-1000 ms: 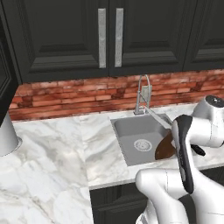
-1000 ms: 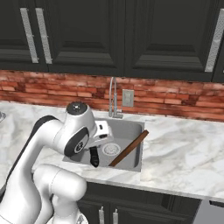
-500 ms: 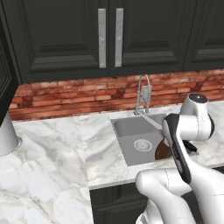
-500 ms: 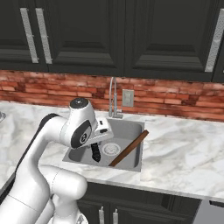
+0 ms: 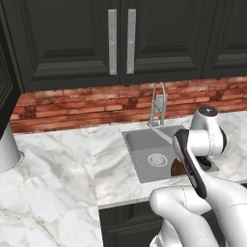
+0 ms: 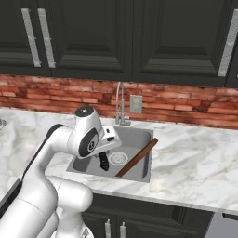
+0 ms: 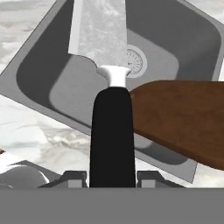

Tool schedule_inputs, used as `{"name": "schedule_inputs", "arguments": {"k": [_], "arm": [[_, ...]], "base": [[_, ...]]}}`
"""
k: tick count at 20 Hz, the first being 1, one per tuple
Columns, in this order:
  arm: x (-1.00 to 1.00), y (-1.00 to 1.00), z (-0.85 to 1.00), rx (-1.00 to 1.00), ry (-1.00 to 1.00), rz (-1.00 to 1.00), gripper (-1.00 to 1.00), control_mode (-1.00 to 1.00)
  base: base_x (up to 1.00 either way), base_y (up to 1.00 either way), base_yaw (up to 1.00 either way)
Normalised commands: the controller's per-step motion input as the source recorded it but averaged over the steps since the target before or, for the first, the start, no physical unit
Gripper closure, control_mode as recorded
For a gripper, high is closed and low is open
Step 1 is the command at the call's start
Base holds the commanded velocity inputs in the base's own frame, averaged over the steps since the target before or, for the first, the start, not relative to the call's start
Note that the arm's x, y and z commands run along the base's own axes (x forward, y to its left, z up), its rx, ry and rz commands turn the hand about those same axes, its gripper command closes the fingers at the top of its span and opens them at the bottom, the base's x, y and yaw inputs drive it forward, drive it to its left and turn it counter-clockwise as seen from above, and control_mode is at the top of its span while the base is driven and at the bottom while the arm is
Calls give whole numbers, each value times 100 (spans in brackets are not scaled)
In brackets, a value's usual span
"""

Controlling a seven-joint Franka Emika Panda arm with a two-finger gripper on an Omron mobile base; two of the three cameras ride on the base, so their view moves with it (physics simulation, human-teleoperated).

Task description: Move the cutting board and knife to the sink. Then move spray from the cabinet to the counter.

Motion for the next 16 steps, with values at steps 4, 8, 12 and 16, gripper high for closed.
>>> {"name": "schedule_inputs", "arguments": {"k": [4, 8, 12, 16], "arm": [[13, 0, -19, -5, 0, 0, 100, -100], [13, 0, -25, -6, 7, 0, 100, -100], [11, 0, -21, -5, 17, 0, 100, -100], [14, 0, -10, -3, 20, 0, 100, -100]], "base": [[0, 0, 0], [0, 0, 0], [0, 0, 0], [0, 0, 0]]}}
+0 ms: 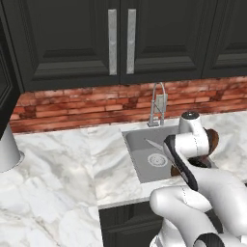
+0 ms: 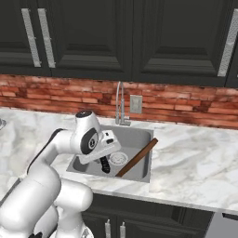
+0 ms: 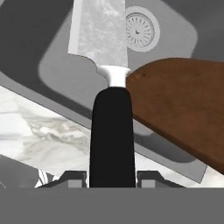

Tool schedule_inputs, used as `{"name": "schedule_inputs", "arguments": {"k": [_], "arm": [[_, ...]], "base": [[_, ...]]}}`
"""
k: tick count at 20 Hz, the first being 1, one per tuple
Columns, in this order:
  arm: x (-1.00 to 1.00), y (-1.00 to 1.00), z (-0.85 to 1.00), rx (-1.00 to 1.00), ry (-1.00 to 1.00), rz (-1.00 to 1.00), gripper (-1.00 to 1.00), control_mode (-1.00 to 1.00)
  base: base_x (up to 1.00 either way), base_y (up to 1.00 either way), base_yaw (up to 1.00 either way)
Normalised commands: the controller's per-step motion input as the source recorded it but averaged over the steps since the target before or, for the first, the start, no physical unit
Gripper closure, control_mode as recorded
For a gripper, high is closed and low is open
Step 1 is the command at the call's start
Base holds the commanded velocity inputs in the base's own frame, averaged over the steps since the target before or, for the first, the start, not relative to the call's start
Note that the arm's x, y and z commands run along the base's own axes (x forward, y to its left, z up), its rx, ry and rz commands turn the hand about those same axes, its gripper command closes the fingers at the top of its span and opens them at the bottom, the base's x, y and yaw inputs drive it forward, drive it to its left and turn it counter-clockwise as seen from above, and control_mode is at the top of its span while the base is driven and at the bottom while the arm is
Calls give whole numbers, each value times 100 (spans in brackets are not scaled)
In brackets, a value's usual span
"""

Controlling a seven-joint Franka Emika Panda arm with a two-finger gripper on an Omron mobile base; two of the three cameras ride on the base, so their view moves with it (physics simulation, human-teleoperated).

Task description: Move the cutting board and knife to the sink. Then move spray from the cabinet to the counter.

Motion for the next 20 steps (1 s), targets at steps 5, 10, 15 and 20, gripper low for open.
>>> {"name": "schedule_inputs", "arguments": {"k": [5, 10, 15, 20], "arm": [[16, 0, 0, 0, 22, 0, 100, -100], [15, 0, -1, 0, 17, 0, 100, -100], [15, 0, -2, 0, 19, 0, 100, -100], [11, 0, 0, 0, 24, 0, 100, -100]], "base": [[0, 0, 0], [0, 0, 0], [0, 0, 0], [0, 0, 0]]}}
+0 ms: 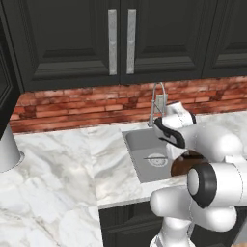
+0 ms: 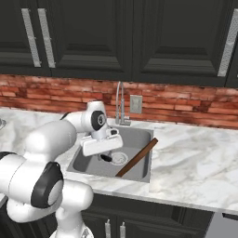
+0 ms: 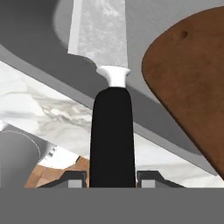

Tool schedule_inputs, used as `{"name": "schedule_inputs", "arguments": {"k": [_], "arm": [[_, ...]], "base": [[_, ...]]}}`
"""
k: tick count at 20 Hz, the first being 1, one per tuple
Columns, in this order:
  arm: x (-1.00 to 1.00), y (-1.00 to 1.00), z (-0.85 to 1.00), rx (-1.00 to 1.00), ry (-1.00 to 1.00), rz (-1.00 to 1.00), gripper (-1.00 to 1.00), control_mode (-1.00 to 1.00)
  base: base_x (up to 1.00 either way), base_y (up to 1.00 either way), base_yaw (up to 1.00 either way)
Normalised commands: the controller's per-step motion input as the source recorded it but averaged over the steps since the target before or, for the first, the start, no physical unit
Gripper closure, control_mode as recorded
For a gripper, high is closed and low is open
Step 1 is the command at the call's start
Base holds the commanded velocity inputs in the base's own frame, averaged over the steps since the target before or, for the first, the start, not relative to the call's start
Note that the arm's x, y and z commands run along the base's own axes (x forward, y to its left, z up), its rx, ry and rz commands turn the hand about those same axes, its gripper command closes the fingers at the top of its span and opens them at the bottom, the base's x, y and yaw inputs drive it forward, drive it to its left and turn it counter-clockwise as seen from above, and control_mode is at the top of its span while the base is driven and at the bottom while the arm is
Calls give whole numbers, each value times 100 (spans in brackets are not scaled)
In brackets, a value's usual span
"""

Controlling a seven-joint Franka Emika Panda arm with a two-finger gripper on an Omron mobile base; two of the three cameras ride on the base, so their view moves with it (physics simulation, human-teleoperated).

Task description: Move the cutting board and knife to the sink. Then move spray from the cabinet to the counter.

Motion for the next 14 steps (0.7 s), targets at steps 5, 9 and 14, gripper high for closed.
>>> {"name": "schedule_inputs", "arguments": {"k": [5, 9, 14], "arm": [[8, 0, -3, 0, 4, 0, 100, -100], [6, 0, -14, 0, -2, 0, 100, -100], [0, -2, -11, 0, -10, 1, 100, -100]], "base": [[0, 0, 0], [0, 0, 0], [0, 0, 0]]}}
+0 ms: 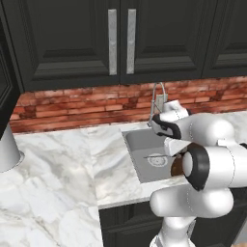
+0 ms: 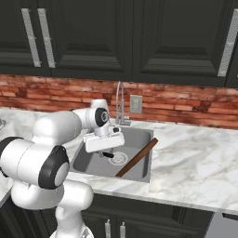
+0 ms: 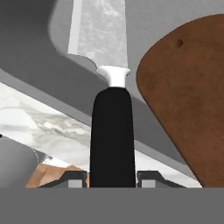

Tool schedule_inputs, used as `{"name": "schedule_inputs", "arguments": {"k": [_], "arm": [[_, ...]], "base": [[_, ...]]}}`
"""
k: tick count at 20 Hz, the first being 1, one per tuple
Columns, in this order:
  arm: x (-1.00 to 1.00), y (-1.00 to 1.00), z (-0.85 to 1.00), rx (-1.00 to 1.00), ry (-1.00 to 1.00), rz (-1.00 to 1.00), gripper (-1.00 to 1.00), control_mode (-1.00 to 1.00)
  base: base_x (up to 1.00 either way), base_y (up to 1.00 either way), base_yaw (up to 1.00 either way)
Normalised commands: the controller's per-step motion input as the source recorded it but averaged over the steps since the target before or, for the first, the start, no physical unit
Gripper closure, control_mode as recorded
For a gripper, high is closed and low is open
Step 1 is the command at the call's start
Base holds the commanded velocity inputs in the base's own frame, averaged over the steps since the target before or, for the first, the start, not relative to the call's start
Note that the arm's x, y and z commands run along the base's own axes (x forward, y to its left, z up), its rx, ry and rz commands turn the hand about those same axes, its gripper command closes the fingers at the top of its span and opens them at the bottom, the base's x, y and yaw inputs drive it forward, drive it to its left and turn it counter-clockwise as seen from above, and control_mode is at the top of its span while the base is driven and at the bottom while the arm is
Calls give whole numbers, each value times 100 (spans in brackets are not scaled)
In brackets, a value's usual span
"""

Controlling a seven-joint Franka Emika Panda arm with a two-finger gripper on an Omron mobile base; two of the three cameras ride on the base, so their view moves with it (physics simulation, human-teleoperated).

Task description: Move the cutting board and knife to the sink. Then move spray from the cabinet to the counter.

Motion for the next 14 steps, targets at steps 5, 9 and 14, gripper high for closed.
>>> {"name": "schedule_inputs", "arguments": {"k": [5, 9, 14], "arm": [[0, -1, -9, 0, -11, 1, 100, -100], [0, -4, -11, 0, -9, 0, 100, -100], [1, -7, -13, 0, -3, 0, 100, -100]], "base": [[0, 0, 0], [0, 0, 0], [0, 0, 0]]}}
